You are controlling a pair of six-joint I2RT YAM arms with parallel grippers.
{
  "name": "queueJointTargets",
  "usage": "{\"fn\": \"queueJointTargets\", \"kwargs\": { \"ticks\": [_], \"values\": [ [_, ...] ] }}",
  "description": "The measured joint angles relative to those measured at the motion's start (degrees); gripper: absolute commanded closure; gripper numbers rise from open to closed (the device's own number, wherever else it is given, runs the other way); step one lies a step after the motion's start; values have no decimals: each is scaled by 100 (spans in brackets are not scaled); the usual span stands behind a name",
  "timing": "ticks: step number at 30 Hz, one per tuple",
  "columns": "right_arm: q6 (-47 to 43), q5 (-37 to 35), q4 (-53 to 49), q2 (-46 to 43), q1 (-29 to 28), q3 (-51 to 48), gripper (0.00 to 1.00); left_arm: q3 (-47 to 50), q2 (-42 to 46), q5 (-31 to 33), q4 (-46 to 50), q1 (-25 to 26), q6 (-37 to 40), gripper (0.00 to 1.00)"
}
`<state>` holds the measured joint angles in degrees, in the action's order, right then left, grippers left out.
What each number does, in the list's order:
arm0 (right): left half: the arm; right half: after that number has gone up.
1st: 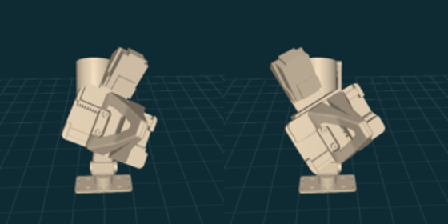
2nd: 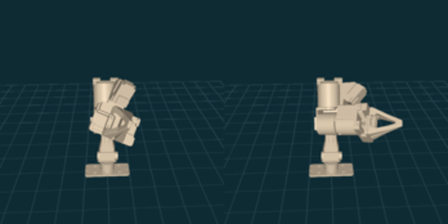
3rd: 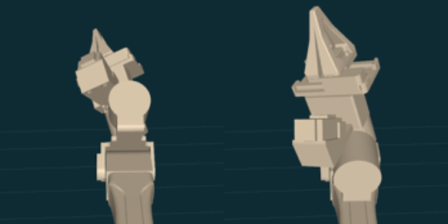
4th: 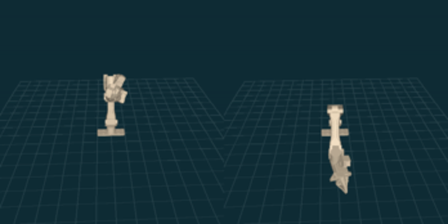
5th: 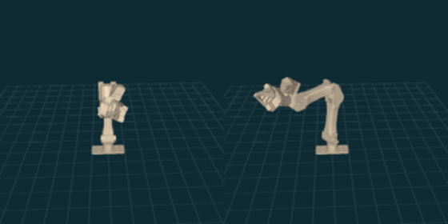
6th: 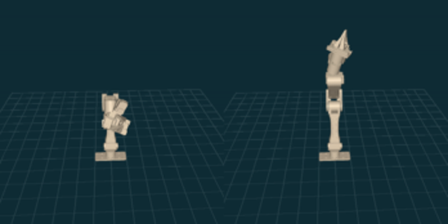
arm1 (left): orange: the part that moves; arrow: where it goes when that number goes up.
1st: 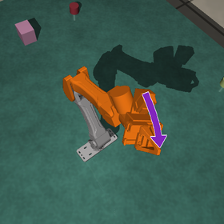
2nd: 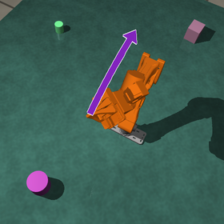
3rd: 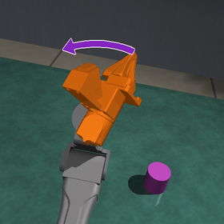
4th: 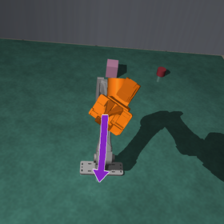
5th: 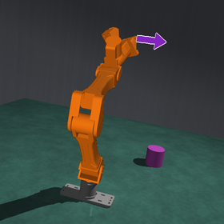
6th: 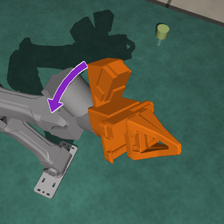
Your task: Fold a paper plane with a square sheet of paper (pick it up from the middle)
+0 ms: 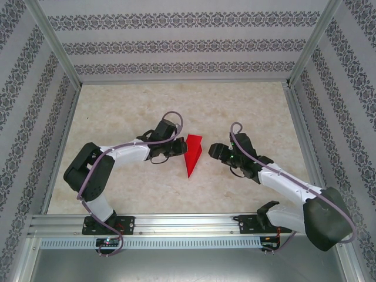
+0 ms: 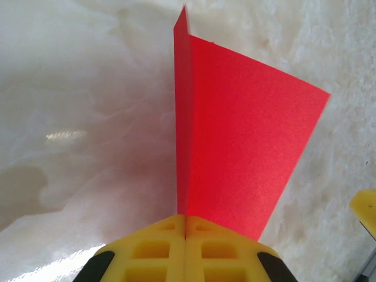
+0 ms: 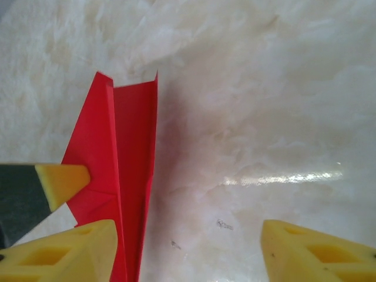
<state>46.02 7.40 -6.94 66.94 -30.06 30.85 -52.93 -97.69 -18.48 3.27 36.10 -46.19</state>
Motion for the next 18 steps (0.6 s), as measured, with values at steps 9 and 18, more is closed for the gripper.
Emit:
{"fn": "queueJointTargets", "kwargs": {
  "ticks": [9, 18],
  "values": [
    [236, -166, 13, 1335, -979, 946, 72, 756, 0, -133, -949, -118, -516, 100],
    [236, -291, -55, 2216, -1309, 1561, 67, 999, 0, -138, -1187, -149, -625, 100]
  ]
}}
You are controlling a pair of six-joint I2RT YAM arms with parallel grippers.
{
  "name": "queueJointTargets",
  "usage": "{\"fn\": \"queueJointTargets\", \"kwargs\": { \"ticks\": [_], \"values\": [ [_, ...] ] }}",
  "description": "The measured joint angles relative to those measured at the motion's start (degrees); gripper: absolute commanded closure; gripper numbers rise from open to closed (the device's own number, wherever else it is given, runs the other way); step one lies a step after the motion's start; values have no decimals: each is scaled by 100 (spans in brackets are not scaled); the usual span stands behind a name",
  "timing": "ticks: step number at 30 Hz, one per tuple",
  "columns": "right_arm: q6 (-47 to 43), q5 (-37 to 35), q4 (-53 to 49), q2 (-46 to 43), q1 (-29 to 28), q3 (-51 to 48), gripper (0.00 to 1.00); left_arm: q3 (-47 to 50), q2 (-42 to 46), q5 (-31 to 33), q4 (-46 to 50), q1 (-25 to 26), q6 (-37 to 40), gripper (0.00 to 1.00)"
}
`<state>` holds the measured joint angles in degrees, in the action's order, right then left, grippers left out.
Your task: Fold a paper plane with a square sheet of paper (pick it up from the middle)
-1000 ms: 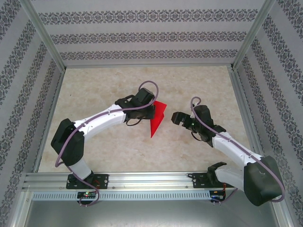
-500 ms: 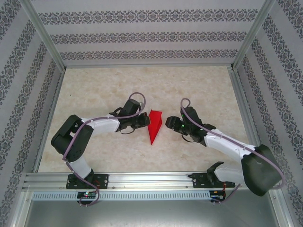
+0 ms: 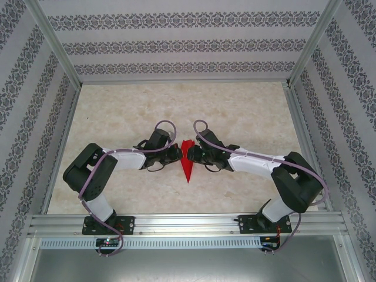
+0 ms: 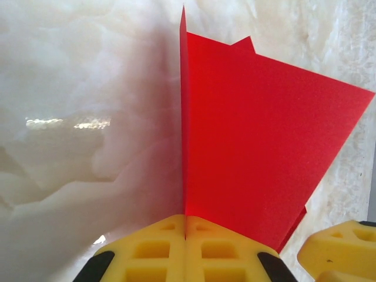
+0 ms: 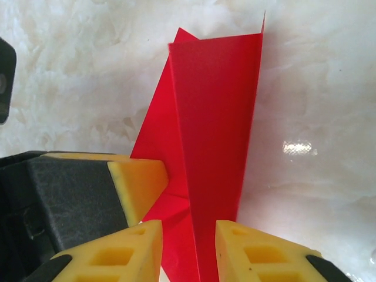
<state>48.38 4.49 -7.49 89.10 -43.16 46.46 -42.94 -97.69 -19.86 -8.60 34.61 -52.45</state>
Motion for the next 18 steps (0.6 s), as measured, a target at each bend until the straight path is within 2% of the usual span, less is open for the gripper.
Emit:
{"fn": "queueJointTargets", "kwargs": {
  "ticks": [7, 18],
  "values": [
    [-2, -50, -157, 177, 0, 33, 66, 15, 2, 2, -15, -48, 0, 100],
    [-195, -24, -138, -92, -149, 33, 74, 15, 2, -4, -17, -48, 0, 100]
  ]
}}
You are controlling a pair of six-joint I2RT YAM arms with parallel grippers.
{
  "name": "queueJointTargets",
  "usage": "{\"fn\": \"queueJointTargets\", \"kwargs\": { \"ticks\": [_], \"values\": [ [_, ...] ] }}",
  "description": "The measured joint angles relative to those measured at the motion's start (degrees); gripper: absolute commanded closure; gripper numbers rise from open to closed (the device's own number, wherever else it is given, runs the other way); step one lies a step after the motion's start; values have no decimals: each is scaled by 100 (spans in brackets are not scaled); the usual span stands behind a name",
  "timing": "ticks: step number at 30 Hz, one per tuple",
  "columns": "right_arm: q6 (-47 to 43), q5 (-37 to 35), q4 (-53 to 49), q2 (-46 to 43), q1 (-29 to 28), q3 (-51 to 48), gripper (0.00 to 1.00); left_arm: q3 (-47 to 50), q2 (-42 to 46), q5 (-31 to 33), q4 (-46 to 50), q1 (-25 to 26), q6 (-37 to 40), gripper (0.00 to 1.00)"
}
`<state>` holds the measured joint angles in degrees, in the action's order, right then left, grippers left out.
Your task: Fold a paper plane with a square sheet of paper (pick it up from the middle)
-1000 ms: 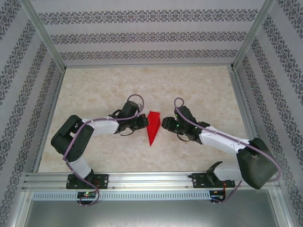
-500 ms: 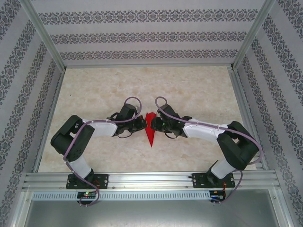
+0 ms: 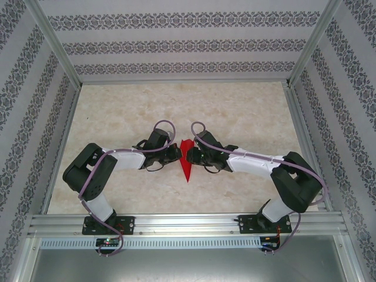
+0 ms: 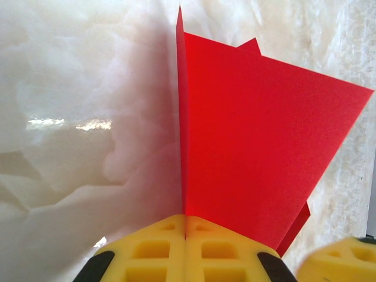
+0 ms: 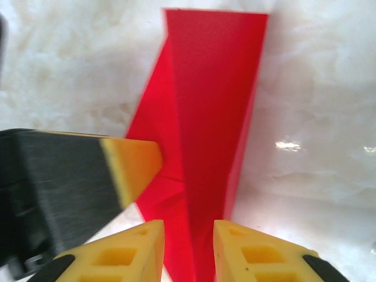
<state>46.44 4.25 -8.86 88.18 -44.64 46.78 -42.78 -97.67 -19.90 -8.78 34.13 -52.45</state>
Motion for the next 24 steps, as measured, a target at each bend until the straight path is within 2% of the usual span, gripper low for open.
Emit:
{"fn": "queueJointTargets", "kwargs": {
  "ticks": [7, 24],
  "values": [
    [-2, 31, 35, 186, -37, 146, 73, 0, 0, -39, 0, 0, 0, 100],
    [-9, 76, -273, 619, -146, 310, 54, 0, 0, -63, 0, 0, 0, 100]
  ]
}}
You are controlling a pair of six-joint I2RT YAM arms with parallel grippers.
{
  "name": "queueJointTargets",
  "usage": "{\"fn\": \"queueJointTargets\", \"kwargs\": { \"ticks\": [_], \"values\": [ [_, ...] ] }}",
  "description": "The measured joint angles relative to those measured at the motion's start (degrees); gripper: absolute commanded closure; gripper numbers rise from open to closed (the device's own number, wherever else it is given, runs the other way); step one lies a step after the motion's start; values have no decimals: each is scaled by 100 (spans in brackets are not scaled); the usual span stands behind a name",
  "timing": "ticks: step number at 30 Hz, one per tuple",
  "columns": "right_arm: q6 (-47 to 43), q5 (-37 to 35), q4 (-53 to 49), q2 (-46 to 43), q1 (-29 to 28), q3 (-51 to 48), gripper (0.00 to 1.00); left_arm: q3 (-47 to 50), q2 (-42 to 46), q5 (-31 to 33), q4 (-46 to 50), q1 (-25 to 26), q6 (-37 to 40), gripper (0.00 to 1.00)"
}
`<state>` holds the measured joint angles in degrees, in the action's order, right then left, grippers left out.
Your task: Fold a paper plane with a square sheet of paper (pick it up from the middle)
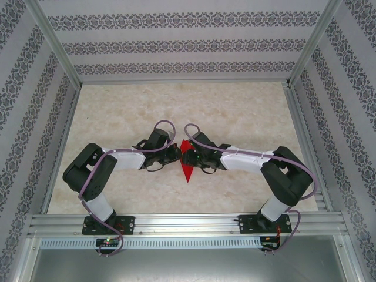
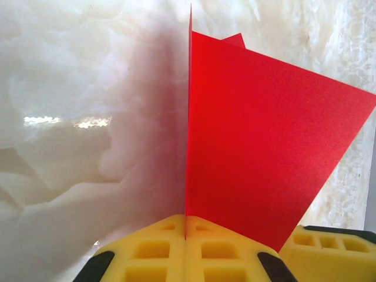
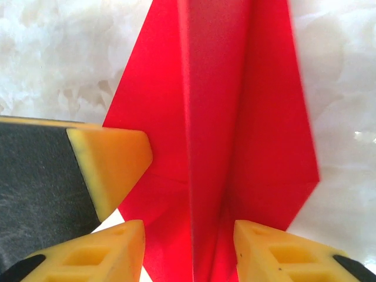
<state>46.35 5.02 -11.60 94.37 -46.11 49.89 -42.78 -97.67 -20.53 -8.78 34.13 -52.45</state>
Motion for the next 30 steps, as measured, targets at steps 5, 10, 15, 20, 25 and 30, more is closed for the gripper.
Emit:
{"fn": "queueJointTargets", "kwargs": {
  "ticks": [5, 10, 15, 20, 25, 30],
  "values": [
    [4, 131, 28, 9, -48, 0, 52, 0, 0, 0, 2, 0, 2, 100],
    [9, 120, 26, 9, -79, -2, 49, 0, 0, 2, 4, 0, 2, 100],
    [9, 83, 13, 31, -103, -2, 48, 0, -2, 2, 20, 0, 2, 100],
    [9, 42, 9, 114, -142, 2, 45, 0, -17, 4, 90, -15, 2, 100],
    [4, -17, -35, 142, -179, 37, 45, 0, -20, 0, 111, -28, 2, 100],
    [-52, -24, 26, 129, -190, 7, 50, 0, -20, -46, 109, -39, -24, 100]
  ]
}}
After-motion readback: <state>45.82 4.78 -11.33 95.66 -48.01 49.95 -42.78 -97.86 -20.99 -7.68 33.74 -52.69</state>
